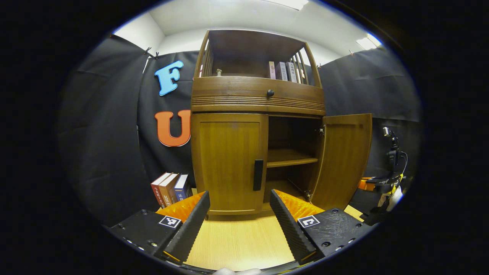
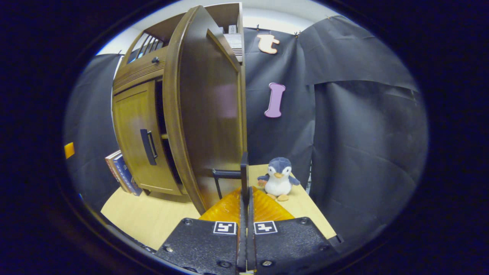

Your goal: Open the right door of the double-door shoe cabinet with the right hand, and open the left door with the left hand.

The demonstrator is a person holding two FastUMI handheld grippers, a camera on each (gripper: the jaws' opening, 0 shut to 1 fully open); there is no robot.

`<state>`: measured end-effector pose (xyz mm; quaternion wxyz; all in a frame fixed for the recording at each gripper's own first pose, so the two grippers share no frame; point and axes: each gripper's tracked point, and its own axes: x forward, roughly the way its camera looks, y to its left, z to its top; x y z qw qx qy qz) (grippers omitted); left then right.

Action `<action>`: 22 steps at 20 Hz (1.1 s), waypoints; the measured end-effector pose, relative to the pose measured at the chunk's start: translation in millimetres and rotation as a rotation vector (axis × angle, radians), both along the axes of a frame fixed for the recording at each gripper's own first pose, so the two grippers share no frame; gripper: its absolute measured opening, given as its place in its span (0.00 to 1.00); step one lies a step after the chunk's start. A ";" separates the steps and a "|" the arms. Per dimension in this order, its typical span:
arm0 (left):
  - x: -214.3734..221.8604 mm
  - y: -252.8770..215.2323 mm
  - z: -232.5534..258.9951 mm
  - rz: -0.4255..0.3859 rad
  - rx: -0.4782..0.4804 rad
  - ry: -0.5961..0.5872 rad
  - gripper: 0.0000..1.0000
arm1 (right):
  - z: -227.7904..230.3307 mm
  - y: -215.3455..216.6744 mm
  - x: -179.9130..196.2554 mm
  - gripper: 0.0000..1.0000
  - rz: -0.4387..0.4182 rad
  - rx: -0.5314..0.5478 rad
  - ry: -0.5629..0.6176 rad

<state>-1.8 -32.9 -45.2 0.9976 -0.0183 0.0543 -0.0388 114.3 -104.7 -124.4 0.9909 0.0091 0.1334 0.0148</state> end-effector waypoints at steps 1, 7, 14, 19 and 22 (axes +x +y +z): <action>0.8 -2.8 0.0 -0.001 -0.001 0.001 1.00 | 0.1 -5.6 0.4 0.04 -0.002 0.004 0.003; 8.2 -23.9 -0.8 0.004 -0.005 0.011 0.95 | 1.2 -28.4 3.9 0.04 0.057 0.040 0.019; 13.3 -36.5 4.3 0.037 -0.003 0.006 0.95 | 4.5 -51.2 11.2 0.04 0.154 0.032 0.036; 16.2 -42.7 14.5 0.038 -0.002 -0.019 0.95 | 6.4 -74.8 6.5 0.05 0.226 0.042 0.049; 18.5 -40.2 14.1 0.039 -0.005 -0.022 0.95 | 16.9 -89.9 -12.7 0.34 0.183 0.042 0.016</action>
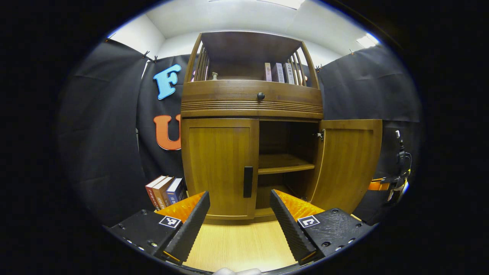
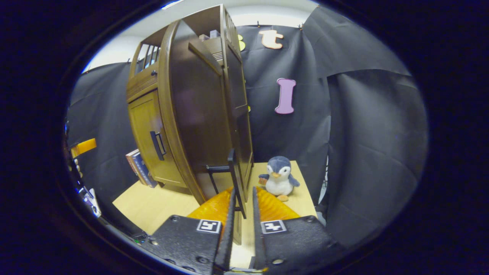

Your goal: Open the right door of the double-door shoe cabinet with the right hand, and open the left door with the left hand.

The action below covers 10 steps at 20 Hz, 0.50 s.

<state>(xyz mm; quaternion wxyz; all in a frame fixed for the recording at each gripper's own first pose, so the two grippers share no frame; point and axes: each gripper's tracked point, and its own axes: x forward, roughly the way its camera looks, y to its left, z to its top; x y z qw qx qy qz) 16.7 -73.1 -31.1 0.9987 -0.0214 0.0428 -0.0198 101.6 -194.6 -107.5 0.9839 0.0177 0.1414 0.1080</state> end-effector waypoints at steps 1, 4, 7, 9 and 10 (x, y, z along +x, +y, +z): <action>1.0 1.8 0.2 -0.002 0.000 0.001 0.95 | 9.0 -6.9 -7.4 0.41 -0.036 -0.014 -0.023; 6.8 7.2 1.2 -0.007 0.008 -0.001 0.95 | 44.0 -7.6 -36.5 0.65 -0.131 -0.042 -0.093; 13.2 13.4 1.2 -0.013 0.010 -0.009 0.95 | 77.7 16.6 -65.8 0.91 -0.189 -0.108 -0.171; 17.8 15.9 1.7 -0.021 0.007 -0.015 0.95 | 91.5 41.3 -77.7 1.00 -0.227 -0.119 -0.211; 19.8 17.6 2.5 -0.024 0.008 -0.019 0.95 | 93.3 57.0 -81.3 1.00 -0.241 -0.100 -0.214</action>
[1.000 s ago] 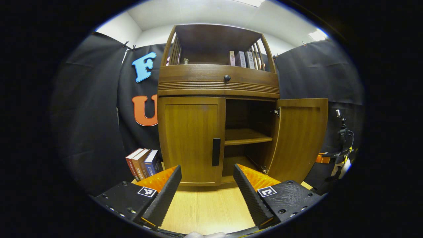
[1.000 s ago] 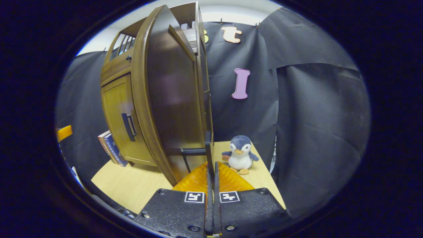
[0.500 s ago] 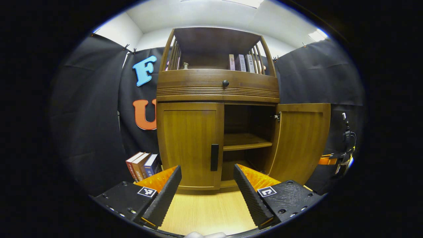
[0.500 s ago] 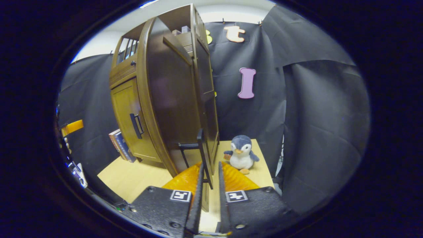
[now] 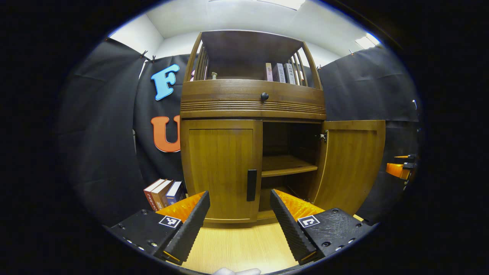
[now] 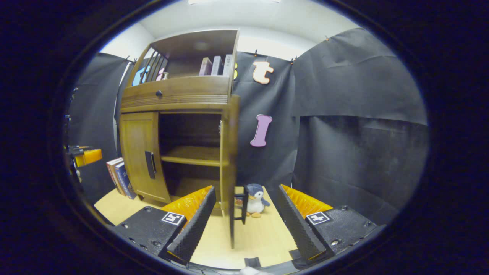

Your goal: Open the right door of the double-door shoe cabinet with the right hand, and open the left door with the left hand.

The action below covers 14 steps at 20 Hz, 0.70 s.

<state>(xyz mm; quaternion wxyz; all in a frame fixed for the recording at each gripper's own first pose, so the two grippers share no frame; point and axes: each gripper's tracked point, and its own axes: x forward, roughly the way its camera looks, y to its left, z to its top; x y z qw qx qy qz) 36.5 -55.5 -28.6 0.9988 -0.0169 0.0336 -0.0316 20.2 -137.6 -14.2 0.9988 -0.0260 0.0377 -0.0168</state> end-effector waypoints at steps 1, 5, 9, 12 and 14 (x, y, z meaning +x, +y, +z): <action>1.3 0.8 -1.4 -0.005 0.003 -0.003 0.95 | -3.3 19.1 -1.5 1.00 0.003 0.027 0.004; 10.7 6.2 -15.7 -0.012 0.027 -0.005 0.95 | -26.8 85.4 4.0 1.00 0.039 0.106 0.043; 41.9 3.1 -34.3 -0.022 0.014 -0.019 0.95 | -34.2 120.8 8.4 1.00 0.073 0.123 0.088; 86.3 -8.7 -43.9 -0.034 0.026 -0.045 0.95 | -30.0 136.4 7.3 1.00 0.088 0.099 0.107; 122.6 -18.4 -58.3 -0.041 0.023 -0.044 0.95 | -25.6 142.9 3.6 1.00 0.093 0.080 0.111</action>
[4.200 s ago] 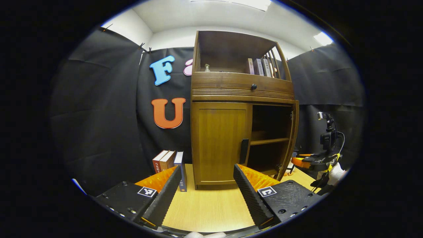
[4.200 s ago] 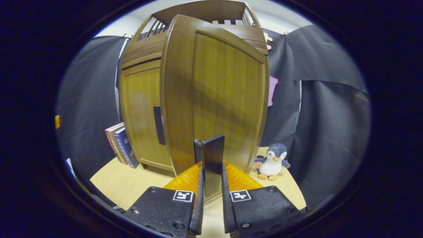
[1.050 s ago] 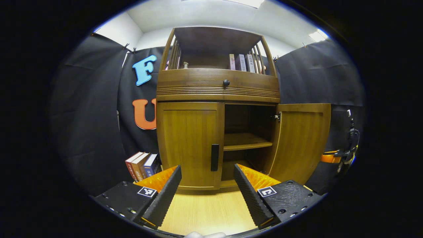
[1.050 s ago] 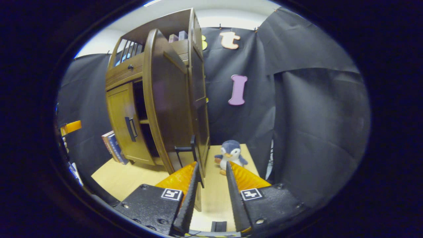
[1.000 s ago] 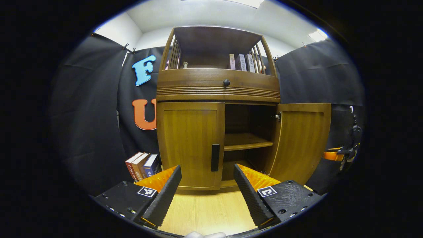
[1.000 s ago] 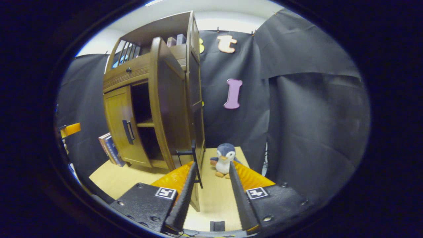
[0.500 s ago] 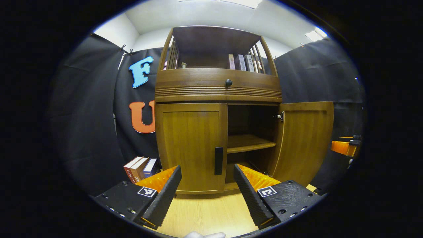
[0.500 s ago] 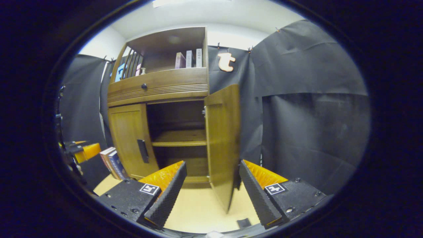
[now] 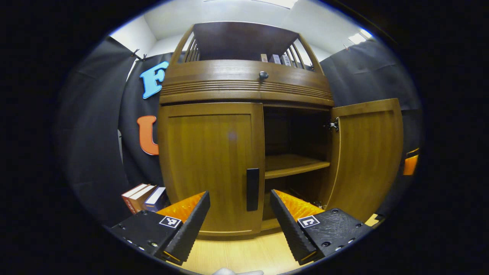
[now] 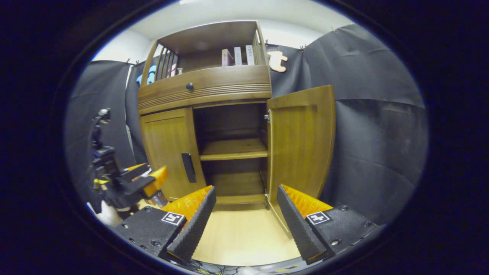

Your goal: Open the right door of the double-door shoe cabinet with the right hand, and open the left door with the left hand.

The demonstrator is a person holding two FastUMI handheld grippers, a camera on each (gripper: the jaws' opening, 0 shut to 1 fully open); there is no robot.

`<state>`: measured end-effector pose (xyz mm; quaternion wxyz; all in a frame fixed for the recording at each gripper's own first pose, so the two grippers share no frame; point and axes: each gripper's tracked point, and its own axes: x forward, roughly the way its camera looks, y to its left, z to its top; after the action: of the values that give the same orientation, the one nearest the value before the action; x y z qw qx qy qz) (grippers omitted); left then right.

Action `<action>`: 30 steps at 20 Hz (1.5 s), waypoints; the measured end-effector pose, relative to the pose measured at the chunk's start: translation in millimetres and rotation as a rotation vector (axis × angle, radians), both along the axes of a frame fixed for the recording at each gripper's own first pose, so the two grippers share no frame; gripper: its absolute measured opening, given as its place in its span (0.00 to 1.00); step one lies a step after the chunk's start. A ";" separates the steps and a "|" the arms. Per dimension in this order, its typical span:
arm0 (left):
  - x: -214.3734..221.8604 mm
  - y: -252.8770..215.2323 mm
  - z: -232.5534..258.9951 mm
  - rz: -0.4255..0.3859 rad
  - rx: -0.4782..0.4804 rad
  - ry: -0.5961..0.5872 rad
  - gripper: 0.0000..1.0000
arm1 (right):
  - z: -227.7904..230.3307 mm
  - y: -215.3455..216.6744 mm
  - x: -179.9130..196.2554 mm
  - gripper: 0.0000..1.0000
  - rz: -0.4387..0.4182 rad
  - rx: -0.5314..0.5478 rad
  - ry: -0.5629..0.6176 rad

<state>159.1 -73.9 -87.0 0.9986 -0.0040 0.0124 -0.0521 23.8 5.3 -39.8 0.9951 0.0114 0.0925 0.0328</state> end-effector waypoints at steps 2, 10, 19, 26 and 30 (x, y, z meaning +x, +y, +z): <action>34.5 -10.3 -16.1 -0.012 -0.009 0.016 0.95 | 3.6 -0.4 -4.4 1.00 -0.012 -0.020 0.003; 111.0 -34.7 -42.0 -0.020 0.014 0.050 0.81 | -5.2 -23.9 -15.5 1.00 -0.091 -0.044 0.048; 125.8 -33.5 -48.2 -0.011 -0.010 0.070 0.43 | -12.1 -23.3 -14.6 1.00 -0.082 -0.044 0.074; 96.2 -32.5 -47.6 -0.072 -0.018 0.061 0.20 | -18.8 -20.0 -20.9 1.00 -0.068 -0.029 0.087; 58.1 -24.5 -49.0 -0.097 -0.022 0.049 0.20 | -18.4 -15.0 -27.3 1.00 -0.049 -0.031 0.080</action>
<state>217.2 -98.4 -136.0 0.9942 -0.0157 0.0366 -0.1004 -3.5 -9.7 -58.1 0.9912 -0.0003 0.1325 0.0064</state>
